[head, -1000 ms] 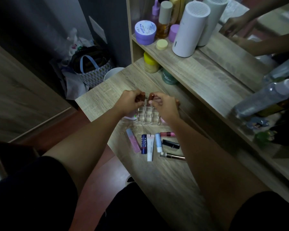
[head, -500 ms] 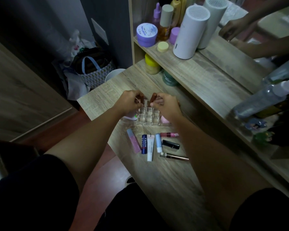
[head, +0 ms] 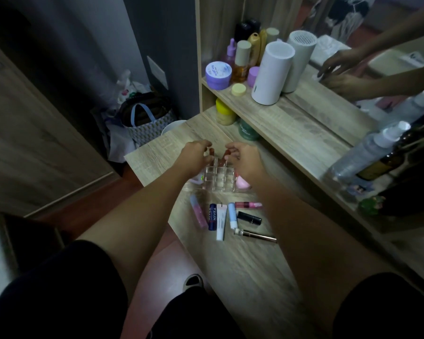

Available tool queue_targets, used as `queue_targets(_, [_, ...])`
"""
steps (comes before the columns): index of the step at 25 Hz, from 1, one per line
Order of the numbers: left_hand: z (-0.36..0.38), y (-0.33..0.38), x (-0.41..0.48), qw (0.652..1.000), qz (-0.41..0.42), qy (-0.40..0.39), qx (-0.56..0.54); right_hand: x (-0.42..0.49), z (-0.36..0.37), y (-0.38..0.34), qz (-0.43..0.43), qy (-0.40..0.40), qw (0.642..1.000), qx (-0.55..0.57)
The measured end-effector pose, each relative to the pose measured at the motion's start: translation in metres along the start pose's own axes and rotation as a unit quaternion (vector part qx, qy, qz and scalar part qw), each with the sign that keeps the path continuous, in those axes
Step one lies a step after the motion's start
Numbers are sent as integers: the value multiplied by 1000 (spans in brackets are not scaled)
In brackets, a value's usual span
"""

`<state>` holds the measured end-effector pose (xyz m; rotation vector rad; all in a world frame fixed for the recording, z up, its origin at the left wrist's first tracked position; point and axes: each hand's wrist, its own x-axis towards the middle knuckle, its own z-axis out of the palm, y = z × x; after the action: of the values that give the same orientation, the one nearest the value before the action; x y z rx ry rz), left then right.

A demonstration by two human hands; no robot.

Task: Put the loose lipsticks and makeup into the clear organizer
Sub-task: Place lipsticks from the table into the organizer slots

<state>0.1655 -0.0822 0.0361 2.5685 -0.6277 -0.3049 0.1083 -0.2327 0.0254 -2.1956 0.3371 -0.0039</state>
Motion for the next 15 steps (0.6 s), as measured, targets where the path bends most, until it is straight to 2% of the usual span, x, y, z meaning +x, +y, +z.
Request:
queue_targets(4, [5,7,7,1000,5,7,-16,4,1,2,8,7,1000,1])
queue_targets(7, [5,5,11,1000,3,10,-26,7,-1,1,-19,21,1000,0])
queue_targets(15, [6,-2,11,999,14,2,-28,7,3,1,-48,-4,998,-27])
